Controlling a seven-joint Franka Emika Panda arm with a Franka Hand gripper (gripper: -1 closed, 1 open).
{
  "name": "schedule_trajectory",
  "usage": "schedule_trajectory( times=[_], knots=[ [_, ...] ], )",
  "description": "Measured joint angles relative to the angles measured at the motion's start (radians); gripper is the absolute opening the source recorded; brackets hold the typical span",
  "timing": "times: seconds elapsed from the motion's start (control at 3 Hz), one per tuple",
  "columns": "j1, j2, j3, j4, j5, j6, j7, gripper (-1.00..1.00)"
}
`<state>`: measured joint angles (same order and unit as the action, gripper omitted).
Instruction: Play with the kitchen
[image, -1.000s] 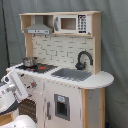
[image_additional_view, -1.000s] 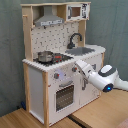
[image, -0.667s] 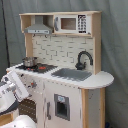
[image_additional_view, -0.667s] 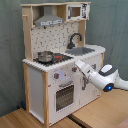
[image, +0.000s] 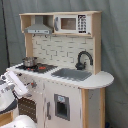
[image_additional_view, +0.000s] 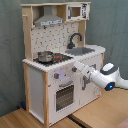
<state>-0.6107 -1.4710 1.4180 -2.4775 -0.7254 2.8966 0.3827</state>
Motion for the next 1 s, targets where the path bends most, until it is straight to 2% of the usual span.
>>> schedule_trajectory(
  times=[1.0],
  knots=[
    [0.005, 0.0, -0.024, -0.036, 0.0, 0.047, -0.34, 1.0]
  ],
)
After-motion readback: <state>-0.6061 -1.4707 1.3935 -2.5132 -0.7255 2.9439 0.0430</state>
